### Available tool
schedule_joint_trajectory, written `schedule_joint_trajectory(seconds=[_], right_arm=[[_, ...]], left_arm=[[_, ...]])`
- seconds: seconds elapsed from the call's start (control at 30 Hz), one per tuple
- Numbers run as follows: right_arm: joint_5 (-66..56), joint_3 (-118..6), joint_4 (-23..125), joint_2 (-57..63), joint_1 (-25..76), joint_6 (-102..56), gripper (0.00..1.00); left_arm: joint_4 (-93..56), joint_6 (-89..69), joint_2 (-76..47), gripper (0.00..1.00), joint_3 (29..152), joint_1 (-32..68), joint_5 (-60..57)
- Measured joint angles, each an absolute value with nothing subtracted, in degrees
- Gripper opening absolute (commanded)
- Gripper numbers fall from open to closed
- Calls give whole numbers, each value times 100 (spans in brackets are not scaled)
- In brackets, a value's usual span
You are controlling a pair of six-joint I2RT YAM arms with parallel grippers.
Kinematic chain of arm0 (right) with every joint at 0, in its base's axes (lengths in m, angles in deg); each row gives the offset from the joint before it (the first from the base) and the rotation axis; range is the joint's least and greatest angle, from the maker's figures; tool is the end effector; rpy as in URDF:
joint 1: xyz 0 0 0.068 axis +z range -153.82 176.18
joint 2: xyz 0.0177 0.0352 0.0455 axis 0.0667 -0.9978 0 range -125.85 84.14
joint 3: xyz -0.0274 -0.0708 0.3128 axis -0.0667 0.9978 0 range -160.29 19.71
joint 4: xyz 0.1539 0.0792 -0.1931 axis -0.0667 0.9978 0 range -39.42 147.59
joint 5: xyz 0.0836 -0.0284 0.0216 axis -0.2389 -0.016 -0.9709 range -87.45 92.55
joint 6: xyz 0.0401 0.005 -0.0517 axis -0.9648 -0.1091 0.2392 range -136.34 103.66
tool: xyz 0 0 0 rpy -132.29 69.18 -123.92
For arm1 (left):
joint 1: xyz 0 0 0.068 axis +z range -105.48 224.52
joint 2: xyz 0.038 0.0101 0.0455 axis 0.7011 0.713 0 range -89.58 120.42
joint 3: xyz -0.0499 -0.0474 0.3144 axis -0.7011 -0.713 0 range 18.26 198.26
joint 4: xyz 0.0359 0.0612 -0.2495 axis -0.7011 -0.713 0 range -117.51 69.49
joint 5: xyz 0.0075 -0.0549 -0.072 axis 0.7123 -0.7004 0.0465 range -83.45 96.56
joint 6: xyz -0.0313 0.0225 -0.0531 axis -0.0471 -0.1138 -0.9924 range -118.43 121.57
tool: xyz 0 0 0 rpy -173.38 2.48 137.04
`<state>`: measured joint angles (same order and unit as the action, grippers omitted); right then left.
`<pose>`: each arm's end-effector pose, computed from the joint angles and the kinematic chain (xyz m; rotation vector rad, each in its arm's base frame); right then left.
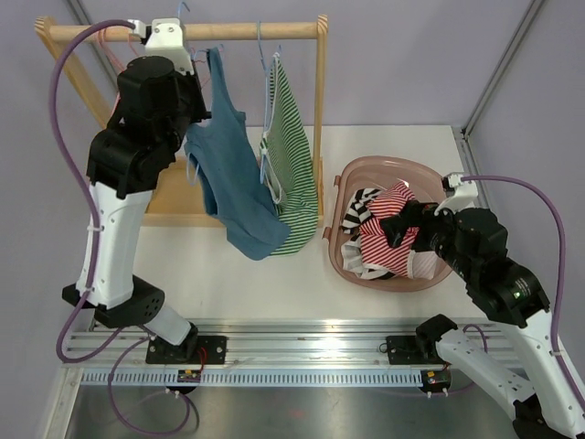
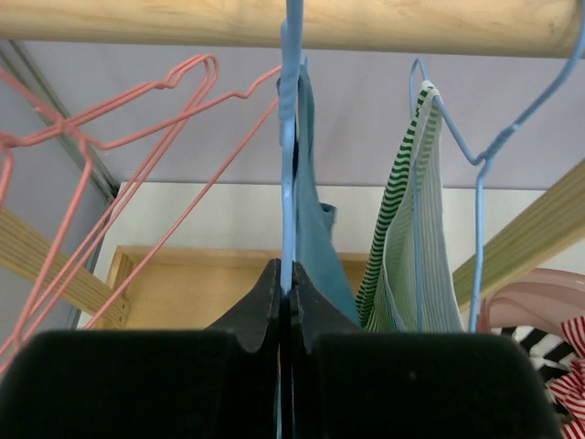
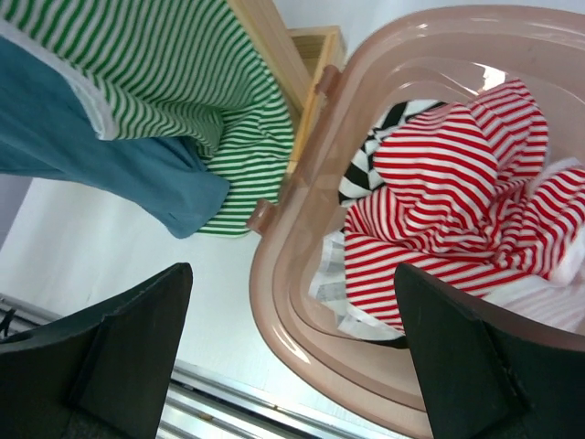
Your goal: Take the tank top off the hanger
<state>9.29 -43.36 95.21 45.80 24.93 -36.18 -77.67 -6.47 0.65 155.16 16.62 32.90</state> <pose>0.0788 0.0363 0.4219 -0.0709 1.9411 0.4560 0.2426 -0.1026 0.6237 -0.0329 1.7349 -0.0578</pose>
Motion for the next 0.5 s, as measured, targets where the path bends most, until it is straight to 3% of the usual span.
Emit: schedule_joint_trajectory(seconds=[0.23, 0.5], right_arm=[[-236, -4290, 8832, 4599, 2493, -3705, 99], [-2904, -3794, 6574, 4077, 2493, -4656, 99]], left_arm=[[-7953, -751, -1152, 0, 14624, 1662, 3022], [-8403, -931, -2925, 0, 13241, 1662, 2359]])
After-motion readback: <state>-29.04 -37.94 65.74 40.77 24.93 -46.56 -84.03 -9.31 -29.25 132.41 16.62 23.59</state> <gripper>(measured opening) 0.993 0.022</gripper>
